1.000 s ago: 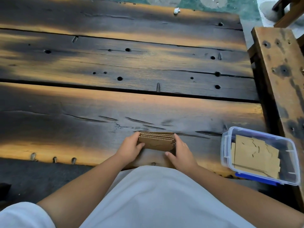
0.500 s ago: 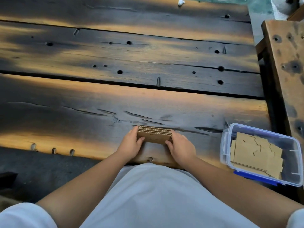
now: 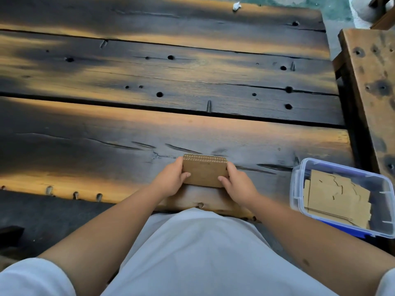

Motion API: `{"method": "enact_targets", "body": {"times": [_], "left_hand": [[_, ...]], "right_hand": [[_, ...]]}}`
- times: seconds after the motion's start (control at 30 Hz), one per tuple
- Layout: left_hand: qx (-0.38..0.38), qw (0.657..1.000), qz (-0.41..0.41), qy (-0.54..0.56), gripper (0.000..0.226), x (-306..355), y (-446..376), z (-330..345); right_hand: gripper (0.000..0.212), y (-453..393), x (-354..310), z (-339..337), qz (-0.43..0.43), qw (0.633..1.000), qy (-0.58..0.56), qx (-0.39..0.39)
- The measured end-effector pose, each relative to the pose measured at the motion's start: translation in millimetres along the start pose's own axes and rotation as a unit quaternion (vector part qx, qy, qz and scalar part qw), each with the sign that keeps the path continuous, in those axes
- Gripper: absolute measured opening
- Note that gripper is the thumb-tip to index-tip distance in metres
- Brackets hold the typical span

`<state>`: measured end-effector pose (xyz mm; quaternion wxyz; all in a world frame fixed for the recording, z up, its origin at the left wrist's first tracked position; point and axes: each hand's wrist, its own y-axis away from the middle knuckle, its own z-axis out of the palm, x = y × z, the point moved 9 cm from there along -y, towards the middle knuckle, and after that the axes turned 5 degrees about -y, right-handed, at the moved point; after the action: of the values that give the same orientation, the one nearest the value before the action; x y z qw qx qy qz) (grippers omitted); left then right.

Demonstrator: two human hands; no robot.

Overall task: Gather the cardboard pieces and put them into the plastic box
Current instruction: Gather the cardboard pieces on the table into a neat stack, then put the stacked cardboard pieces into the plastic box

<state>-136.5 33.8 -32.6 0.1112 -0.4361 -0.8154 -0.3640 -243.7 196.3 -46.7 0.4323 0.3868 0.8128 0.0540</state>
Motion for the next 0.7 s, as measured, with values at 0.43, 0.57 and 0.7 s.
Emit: {"method": "enact_targets", "body": {"times": [0.43, 0.57, 0.7], "left_hand": [[0.021, 0.976, -0.049, 0.211, 0.024, -27.6, 23.0, -38.2], [-0.011, 0.957, -0.053, 0.286, 0.025, -32.5, 30.4, -35.1], [-0.003, 0.962, -0.062, 0.268, 0.025, -40.7, 34.8, -36.9]], "right_hand": [[0.039, 17.3, -43.6, -6.7, 0.07, 0.966, -0.242, 0.052], [0.042, 22.6, -50.6, -1.0, 0.085, 0.958, -0.268, 0.051], [0.04, 26.4, -56.1, 5.9, 0.088, 0.961, -0.258, 0.052]]}}
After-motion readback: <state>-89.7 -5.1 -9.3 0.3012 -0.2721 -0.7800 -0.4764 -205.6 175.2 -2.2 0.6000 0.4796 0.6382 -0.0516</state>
